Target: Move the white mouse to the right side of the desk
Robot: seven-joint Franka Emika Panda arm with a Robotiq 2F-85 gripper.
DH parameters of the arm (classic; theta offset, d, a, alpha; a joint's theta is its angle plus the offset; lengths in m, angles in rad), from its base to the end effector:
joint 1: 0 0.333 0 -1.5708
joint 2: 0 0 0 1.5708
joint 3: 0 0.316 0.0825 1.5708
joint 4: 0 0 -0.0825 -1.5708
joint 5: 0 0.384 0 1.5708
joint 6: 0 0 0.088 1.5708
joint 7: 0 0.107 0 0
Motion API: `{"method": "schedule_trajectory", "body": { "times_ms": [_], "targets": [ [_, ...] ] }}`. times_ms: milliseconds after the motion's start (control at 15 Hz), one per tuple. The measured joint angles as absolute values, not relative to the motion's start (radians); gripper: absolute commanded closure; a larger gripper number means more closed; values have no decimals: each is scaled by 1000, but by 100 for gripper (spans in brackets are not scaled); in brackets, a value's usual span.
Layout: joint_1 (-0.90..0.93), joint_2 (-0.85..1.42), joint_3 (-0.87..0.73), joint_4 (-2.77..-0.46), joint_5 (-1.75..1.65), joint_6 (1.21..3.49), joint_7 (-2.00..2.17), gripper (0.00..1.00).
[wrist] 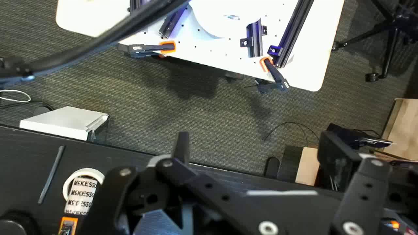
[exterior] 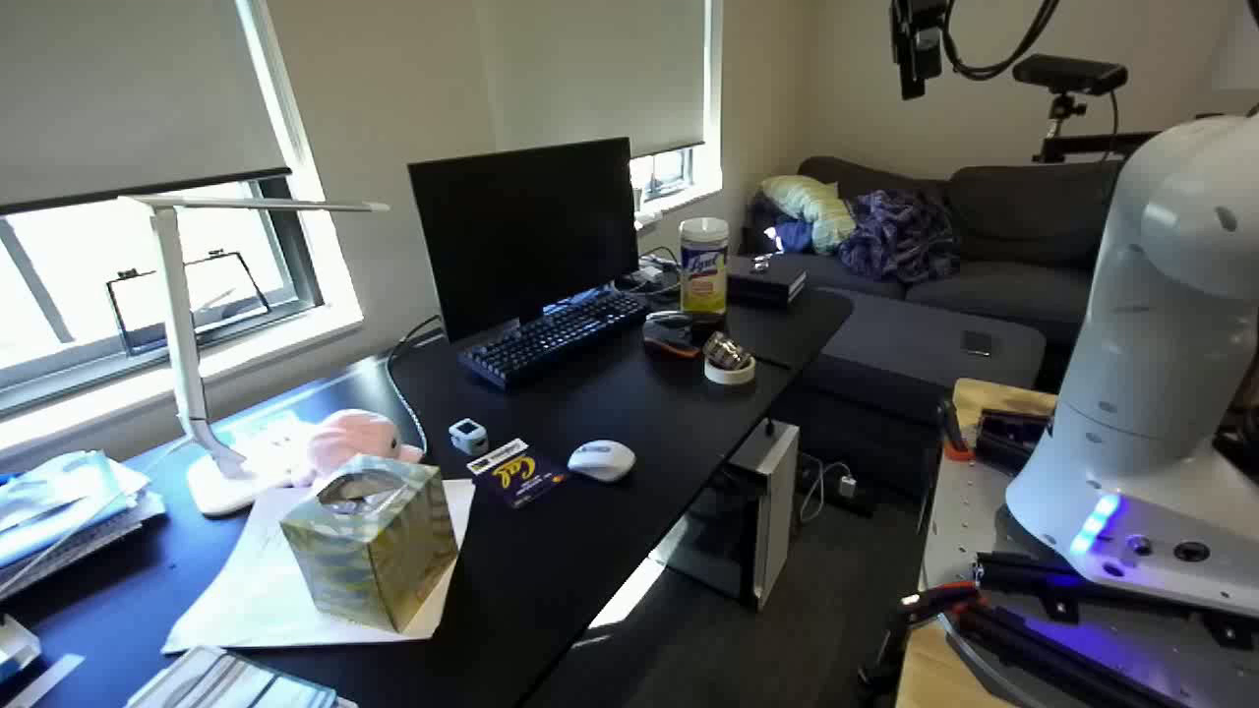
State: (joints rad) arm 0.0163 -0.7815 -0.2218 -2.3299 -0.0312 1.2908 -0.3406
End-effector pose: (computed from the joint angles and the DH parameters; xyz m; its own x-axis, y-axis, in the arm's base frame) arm 0.2702 -0.0809 0.5737 0.9507 0.2297 -0.2081 0.1872 -0.9606 -0.2054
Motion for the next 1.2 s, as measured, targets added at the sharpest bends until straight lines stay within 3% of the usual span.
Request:
{"method": "schedule_trajectory", "body": {
  "times_ms": [467,867,1200],
  "targets": [
    [60,-721,-215,-2348,-19,1452,-354,0],
    [154,-424,-156,-2348,123,1748,-356,0],
    [156,-243,-106,-2307,174,1780,-361,0]
  ]
}}
